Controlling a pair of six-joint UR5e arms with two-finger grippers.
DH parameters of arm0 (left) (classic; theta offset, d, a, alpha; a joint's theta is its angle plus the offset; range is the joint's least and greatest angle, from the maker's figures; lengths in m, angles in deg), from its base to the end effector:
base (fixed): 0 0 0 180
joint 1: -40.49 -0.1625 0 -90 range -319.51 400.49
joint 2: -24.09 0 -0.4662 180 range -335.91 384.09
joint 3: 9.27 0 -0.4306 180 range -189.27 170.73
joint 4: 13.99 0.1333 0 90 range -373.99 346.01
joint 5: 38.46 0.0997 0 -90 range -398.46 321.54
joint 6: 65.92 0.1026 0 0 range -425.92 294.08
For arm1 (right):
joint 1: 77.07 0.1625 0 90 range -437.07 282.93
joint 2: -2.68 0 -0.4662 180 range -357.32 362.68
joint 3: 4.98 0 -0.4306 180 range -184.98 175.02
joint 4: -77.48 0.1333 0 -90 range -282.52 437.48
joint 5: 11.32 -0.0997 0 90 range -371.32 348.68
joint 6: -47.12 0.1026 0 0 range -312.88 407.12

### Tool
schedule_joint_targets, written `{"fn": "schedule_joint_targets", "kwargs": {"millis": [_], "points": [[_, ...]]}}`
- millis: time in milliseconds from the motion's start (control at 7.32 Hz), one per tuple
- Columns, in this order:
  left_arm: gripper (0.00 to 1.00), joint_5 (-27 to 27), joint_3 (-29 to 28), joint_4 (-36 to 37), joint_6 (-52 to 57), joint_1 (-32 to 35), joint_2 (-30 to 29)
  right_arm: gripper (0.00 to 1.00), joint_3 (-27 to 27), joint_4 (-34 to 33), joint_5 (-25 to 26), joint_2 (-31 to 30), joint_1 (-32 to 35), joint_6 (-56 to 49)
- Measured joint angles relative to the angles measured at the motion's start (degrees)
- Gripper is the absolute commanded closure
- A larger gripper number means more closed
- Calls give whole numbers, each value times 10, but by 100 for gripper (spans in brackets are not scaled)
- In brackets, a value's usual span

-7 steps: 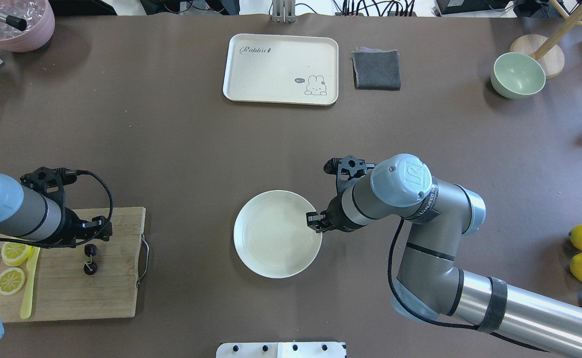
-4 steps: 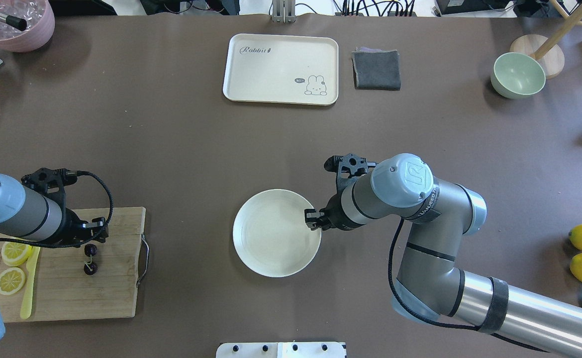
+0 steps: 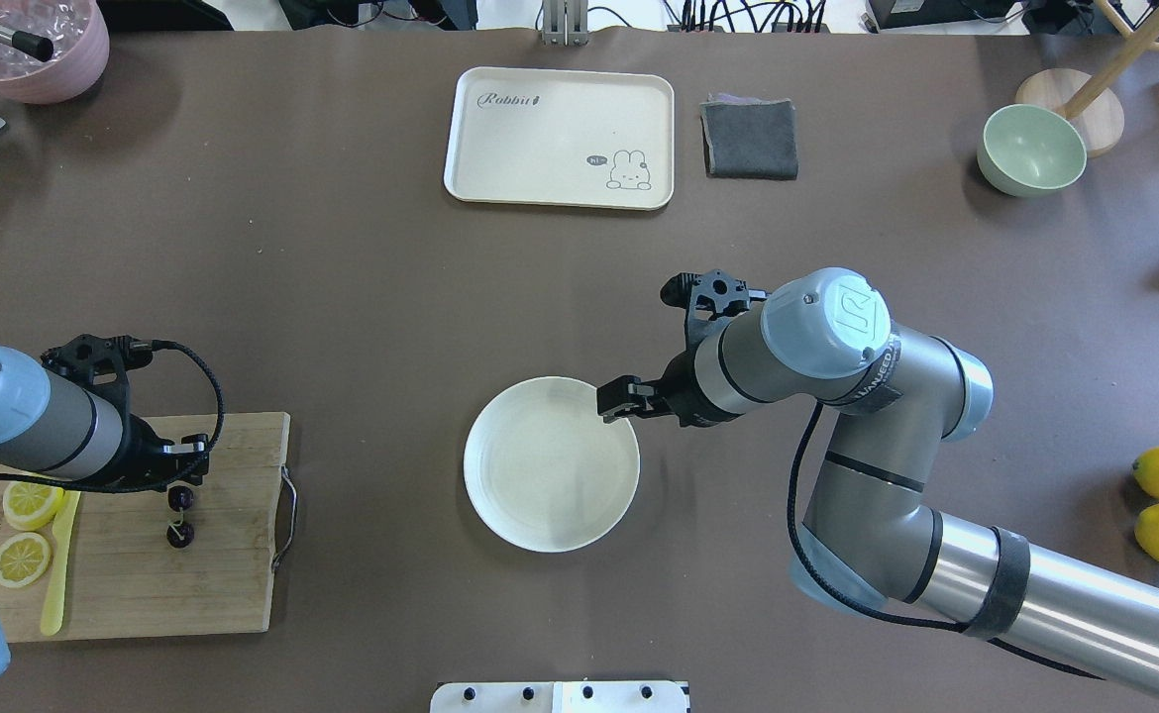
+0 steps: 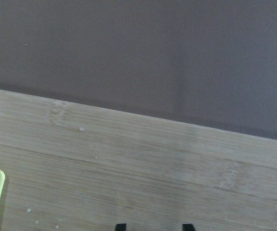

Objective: Place red cherry on plate
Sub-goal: 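Release the plate and raise the right gripper while the left gripper grasps the cherries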

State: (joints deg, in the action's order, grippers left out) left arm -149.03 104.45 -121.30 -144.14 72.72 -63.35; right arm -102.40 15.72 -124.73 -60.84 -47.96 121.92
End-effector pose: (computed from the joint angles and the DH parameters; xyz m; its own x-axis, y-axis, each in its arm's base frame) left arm 0.3868 -0.3588 0.4860 0.7125 -0.2233 -0.6652 0.1726 0.9747 -0.1423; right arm -0.5623 -0.4190 0.2955 0.4306 -0.0356 0.9018 -0.0276 0.9982 0.0526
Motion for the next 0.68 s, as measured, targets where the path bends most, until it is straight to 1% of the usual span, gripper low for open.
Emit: {"fn": "schedule_joint_targets", "kwargs": {"millis": [273,547,683], "points": [[53,0,0,0,0,0,1,0,0,-1,-14,-1,14,-1],[53,0,1,0,-1,-1,3,0,-2,-1,-17,-1,18,-1],[55,0,1,0,-2,-1,4,0,-5,-2,-19,-1,19,-1]]}}
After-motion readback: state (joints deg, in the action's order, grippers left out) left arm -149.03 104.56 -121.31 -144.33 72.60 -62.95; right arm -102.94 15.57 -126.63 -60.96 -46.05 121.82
